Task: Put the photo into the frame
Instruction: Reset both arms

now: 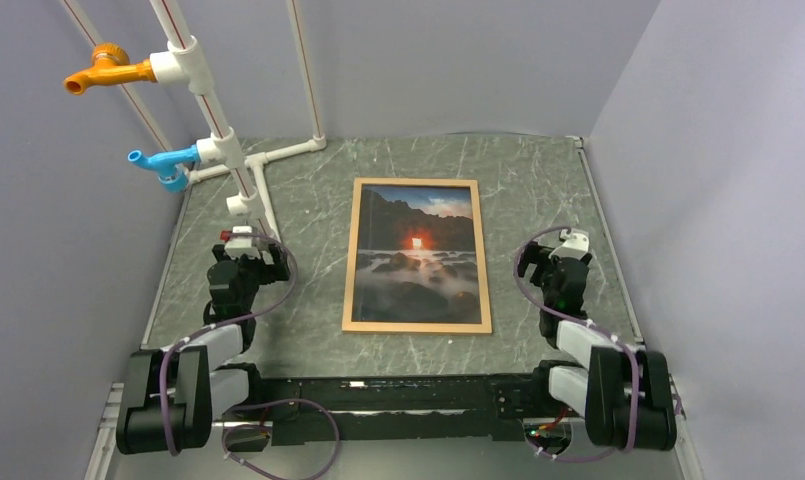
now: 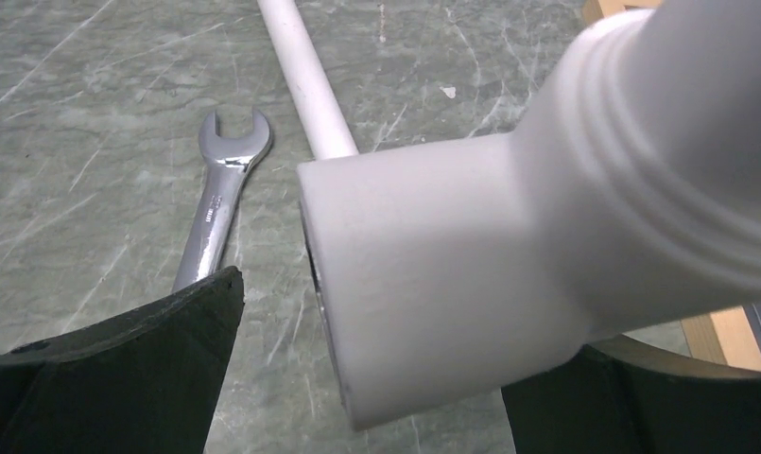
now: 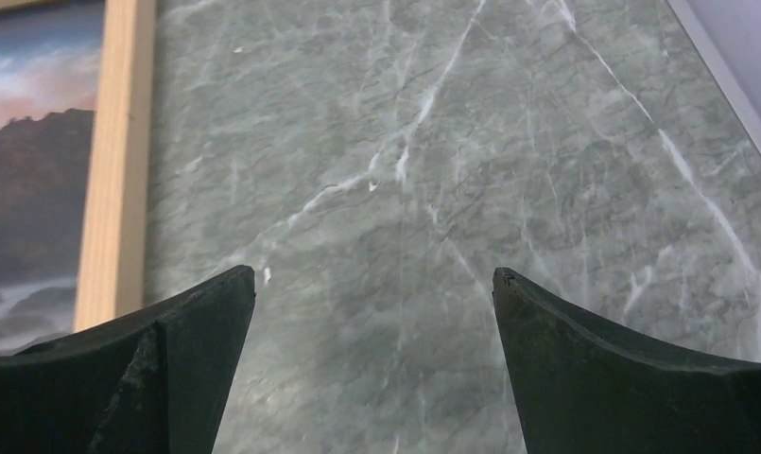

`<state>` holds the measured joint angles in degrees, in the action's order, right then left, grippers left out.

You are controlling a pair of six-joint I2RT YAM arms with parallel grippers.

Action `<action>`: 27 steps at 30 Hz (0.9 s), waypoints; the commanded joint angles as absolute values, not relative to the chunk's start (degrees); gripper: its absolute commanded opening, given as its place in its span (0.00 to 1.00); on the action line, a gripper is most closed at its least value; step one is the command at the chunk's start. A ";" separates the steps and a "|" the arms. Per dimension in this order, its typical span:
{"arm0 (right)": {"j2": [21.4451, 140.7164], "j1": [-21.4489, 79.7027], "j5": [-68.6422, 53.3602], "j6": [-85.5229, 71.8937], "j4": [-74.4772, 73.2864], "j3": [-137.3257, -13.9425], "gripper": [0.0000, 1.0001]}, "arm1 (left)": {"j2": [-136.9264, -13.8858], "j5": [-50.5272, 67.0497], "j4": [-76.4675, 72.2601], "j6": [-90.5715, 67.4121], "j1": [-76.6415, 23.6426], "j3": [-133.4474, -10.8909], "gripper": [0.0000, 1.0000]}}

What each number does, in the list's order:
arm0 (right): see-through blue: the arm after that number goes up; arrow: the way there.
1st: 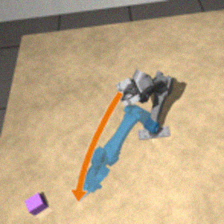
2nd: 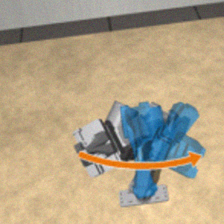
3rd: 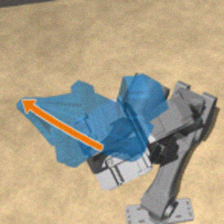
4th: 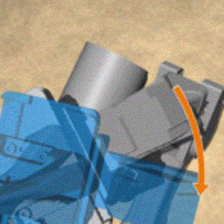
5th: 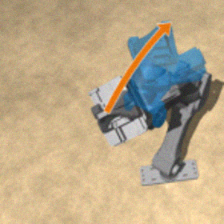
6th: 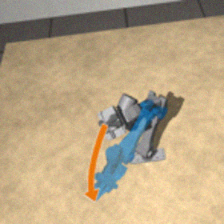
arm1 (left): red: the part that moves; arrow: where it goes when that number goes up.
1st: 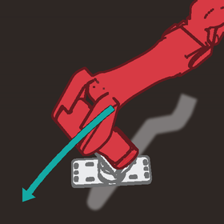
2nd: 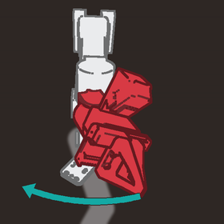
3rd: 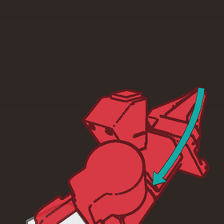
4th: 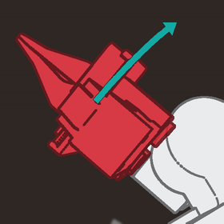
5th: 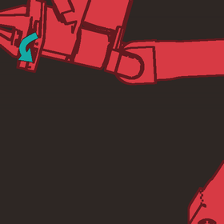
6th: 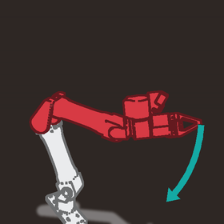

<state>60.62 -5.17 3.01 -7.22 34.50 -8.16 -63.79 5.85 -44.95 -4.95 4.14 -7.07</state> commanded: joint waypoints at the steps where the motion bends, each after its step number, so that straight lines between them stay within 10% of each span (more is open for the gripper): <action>1: 67.94 -5.56 7.26 -5.26 48.54 -11.89 0.97 | -65.91 2.48 -53.01 -1.40 6.64 -11.01 0.99; 23: 71.39 -6.46 1.10 -3.59 55.45 -11.60 1.00 | -77.35 5.73 -61.29 4.36 5.21 -12.89 0.99; 27: 74.38 -6.53 -0.97 -5.49 75.04 -3.70 1.00 | -77.33 4.68 -60.87 4.59 4.66 -13.11 1.00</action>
<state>72.20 -6.20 1.34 -4.08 54.98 -9.61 -76.88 6.15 -58.24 3.01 5.28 -11.60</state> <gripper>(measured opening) 0.994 0.995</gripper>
